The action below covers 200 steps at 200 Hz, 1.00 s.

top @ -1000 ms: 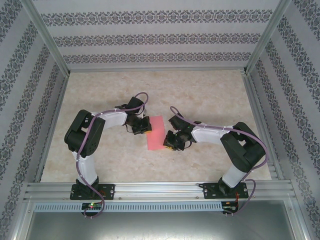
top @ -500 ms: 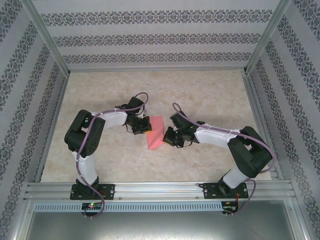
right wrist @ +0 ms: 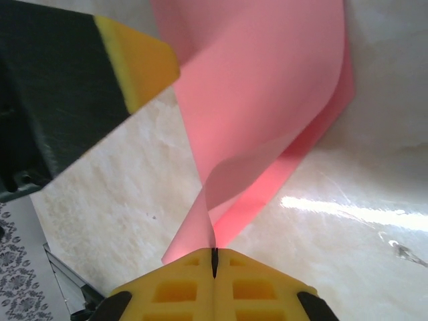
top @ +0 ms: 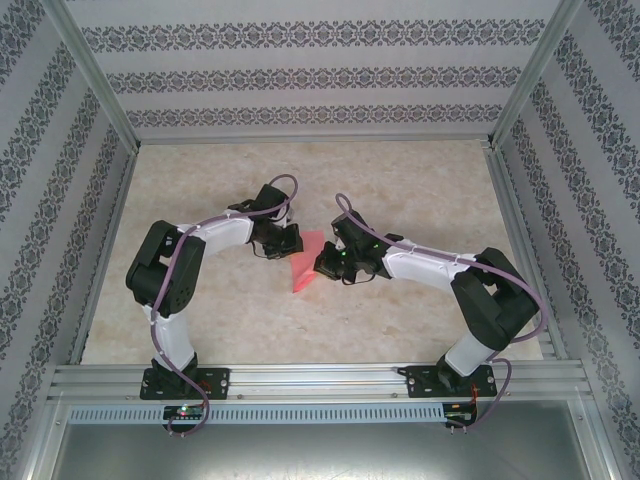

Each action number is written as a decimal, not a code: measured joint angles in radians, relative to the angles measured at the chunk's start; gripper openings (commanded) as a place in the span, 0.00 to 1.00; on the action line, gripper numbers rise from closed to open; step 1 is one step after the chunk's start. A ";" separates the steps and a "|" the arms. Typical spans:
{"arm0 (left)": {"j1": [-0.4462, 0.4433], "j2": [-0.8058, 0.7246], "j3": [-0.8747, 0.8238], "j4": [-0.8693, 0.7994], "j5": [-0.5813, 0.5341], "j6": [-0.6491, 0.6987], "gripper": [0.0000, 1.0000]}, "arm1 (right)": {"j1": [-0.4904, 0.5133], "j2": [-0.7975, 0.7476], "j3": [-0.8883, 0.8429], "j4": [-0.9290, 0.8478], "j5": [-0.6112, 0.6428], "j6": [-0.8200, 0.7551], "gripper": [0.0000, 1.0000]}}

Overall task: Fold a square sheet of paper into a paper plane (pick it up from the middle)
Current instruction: Fold the paper at the center of the table.

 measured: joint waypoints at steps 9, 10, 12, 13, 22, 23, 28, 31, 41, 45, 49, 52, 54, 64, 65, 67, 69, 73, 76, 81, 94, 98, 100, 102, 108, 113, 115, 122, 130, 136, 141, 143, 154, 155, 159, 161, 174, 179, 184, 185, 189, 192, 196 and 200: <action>0.002 0.002 0.000 0.000 0.003 0.000 0.08 | 0.000 0.000 0.002 -0.018 0.000 0.000 0.00; 0.002 0.002 0.000 0.000 0.004 0.000 0.09 | 0.000 0.000 0.002 -0.019 0.000 0.000 0.00; 0.002 0.003 0.000 0.001 0.005 0.000 0.09 | 0.000 0.000 0.002 -0.024 0.000 0.000 0.00; 0.002 0.004 0.000 0.000 0.005 0.000 0.08 | 0.000 0.000 0.002 -0.025 0.000 0.000 0.00; 0.002 0.010 0.000 0.000 0.006 0.000 0.08 | 0.000 0.000 0.003 -0.046 0.000 0.001 0.00; 0.002 0.011 0.000 0.000 0.006 0.000 0.08 | 0.000 0.000 0.003 -0.049 0.000 0.001 0.00; 0.002 0.016 0.000 0.000 0.009 0.000 0.08 | 0.000 0.000 0.004 -0.061 0.000 0.002 0.00; 0.002 0.019 0.000 0.000 0.010 0.000 0.08 | 0.000 0.000 0.004 -0.068 0.000 0.002 0.00; 0.002 0.031 0.000 0.000 0.014 0.000 0.08 | 0.000 -0.001 0.004 -0.096 0.000 0.004 0.00; 0.002 0.035 -0.001 0.000 0.018 0.000 0.07 | 0.000 -0.001 0.004 -0.106 0.000 0.005 0.00; 0.002 0.040 -0.001 0.000 0.021 0.001 0.07 | 0.000 -0.001 0.004 -0.117 -0.001 0.005 0.00; 0.002 0.043 -0.001 0.000 0.022 0.001 0.07 | 0.000 -0.001 0.004 -0.124 -0.001 0.005 0.00; 0.002 0.045 -0.002 0.000 0.024 0.001 0.07 | 0.000 -0.001 0.004 -0.130 -0.001 0.005 0.00; 0.002 0.049 -0.005 0.000 0.028 0.001 0.07 | 0.000 -0.001 0.004 -0.156 -0.003 0.007 0.00; 0.002 0.049 -0.005 0.000 0.028 0.001 0.07 | 0.000 -0.001 0.004 -0.159 -0.004 0.008 0.00; 0.002 0.049 -0.006 0.000 0.029 0.001 0.07 | 0.001 -0.001 0.004 -0.164 -0.004 0.008 0.00; 0.002 0.049 -0.007 0.000 0.029 0.001 0.07 | 0.001 -0.001 0.004 -0.169 -0.004 0.008 0.00; 0.002 0.049 -0.009 0.000 0.030 0.001 0.07 | 0.003 -0.001 0.004 -0.176 -0.004 0.008 0.00; 0.002 0.048 -0.011 0.001 0.032 0.001 0.07 | 0.005 -0.001 0.004 -0.182 -0.003 0.008 0.00; 0.002 0.047 -0.014 0.003 0.036 0.001 0.07 | 0.007 -0.001 0.005 -0.192 -0.004 0.008 0.00; 0.002 0.033 -0.032 0.011 0.048 0.001 0.08 | 0.011 -0.001 0.010 -0.219 -0.004 0.008 0.00; 0.001 0.025 -0.042 0.013 0.051 0.001 0.08 | 0.011 -0.001 0.012 -0.224 -0.004 0.008 0.00; 0.001 0.021 -0.045 0.013 0.052 0.001 0.08 | 0.012 -0.001 0.013 -0.227 -0.004 0.008 0.00; 0.000 0.015 -0.051 0.013 0.054 0.001 0.08 | 0.013 -0.001 0.015 -0.230 -0.004 0.008 0.00; -0.004 -0.002 -0.066 0.014 0.057 0.000 0.08 | 0.014 -0.001 0.018 -0.237 -0.004 0.008 0.00; -0.006 -0.015 -0.077 0.014 0.060 0.000 0.08 | 0.018 -0.001 0.022 -0.242 -0.004 0.008 0.00; -0.008 -0.021 -0.081 0.015 0.063 0.000 0.08 | 0.018 -0.001 0.024 -0.243 -0.004 0.008 0.00; -0.016 -0.041 -0.094 0.015 0.069 0.000 0.07 | 0.018 -0.001 0.028 -0.248 -0.004 0.008 0.00; -0.028 -0.061 -0.105 0.016 0.074 0.000 0.07 | 0.020 -0.001 0.033 -0.252 -0.005 0.008 0.00; -0.040 -0.073 -0.113 0.020 0.078 0.000 0.07 | 0.020 -0.001 0.037 -0.256 -0.005 0.008 0.00; -0.051 -0.082 -0.121 0.025 0.081 -0.001 0.07 | 0.020 -0.001 0.039 -0.257 -0.005 0.008 0.00; -0.056 -0.085 -0.125 0.027 0.081 -0.001 0.07 | 0.020 -0.001 0.040 -0.258 -0.005 0.008 0.00; -0.078 -0.095 -0.143 0.032 0.085 -0.004 0.06 | 0.020 -0.001 0.042 -0.260 -0.005 0.008 0.00; -0.079 -0.096 -0.144 0.032 0.086 -0.004 0.06 | 0.020 -0.001 0.042 -0.261 -0.005 0.008 0.00; -0.086 -0.096 -0.150 0.033 0.089 -0.004 0.06 | 0.020 -0.001 0.042 -0.261 -0.005 0.008 0.00; -0.089 -0.096 -0.152 0.033 0.089 -0.005 0.06 | 0.020 -0.001 0.042 -0.263 -0.004 0.008 0.00; -0.105 -0.093 -0.167 0.032 0.095 -0.008 0.05 | 0.020 -0.001 0.042 -0.267 -0.004 0.009 0.00; -0.110 -0.091 -0.169 0.031 0.097 -0.008 0.05 | 0.020 -0.001 0.042 -0.268 -0.005 0.009 0.00; -0.114 -0.087 -0.170 0.031 0.100 -0.008 0.05 | 0.020 -0.001 0.042 -0.268 -0.004 0.009 0.00; -0.115 -0.086 -0.170 0.031 0.100 -0.008 0.05 | 0.020 -0.001 0.042 -0.268 -0.004 0.009 0.00; -0.116 -0.083 -0.170 0.032 0.101 -0.008 0.05 | 0.020 -0.001 0.042 -0.268 -0.004 0.009 0.00; -0.117 -0.080 -0.170 0.032 0.101 -0.008 0.05 | 0.020 -0.001 0.042 -0.268 -0.004 0.009 0.00; -0.120 -0.075 -0.170 0.032 0.103 -0.008 0.05 | 0.020 -0.001 0.042 -0.268 -0.004 0.010 0.00; -0.122 -0.071 -0.170 0.032 0.103 -0.008 0.05 | 0.020 -0.001 0.042 -0.268 -0.004 0.011 0.00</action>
